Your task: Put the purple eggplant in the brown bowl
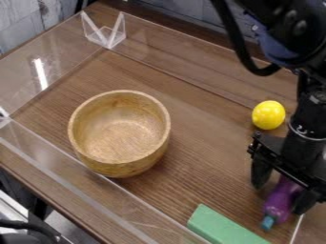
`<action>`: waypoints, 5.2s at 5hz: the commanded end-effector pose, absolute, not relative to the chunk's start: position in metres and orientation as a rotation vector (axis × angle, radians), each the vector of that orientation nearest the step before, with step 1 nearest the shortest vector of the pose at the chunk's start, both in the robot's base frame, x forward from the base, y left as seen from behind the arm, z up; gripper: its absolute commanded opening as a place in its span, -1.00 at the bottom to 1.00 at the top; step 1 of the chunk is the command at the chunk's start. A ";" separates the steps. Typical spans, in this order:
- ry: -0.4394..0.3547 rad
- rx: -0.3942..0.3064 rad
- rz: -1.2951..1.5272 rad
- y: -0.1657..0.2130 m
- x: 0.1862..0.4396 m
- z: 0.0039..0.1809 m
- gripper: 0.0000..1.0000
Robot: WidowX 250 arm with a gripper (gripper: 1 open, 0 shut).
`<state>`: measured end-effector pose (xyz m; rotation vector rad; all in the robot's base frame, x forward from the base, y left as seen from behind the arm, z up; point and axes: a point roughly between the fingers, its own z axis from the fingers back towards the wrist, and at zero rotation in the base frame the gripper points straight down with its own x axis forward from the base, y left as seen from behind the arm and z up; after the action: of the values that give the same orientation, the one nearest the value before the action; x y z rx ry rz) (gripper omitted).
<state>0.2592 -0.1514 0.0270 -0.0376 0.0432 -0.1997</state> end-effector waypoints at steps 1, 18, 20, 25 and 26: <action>-0.008 -0.060 -0.201 -0.159 0.271 0.038 1.00; 0.008 0.034 0.224 0.075 0.209 0.127 -1.00; 0.023 0.025 0.207 0.056 0.202 0.114 -1.00; 0.025 -0.010 0.190 0.021 0.210 0.104 -1.00; 0.032 -0.003 0.197 0.026 0.209 0.101 -1.00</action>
<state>0.2029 0.0235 0.0919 -0.0074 0.0736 0.1928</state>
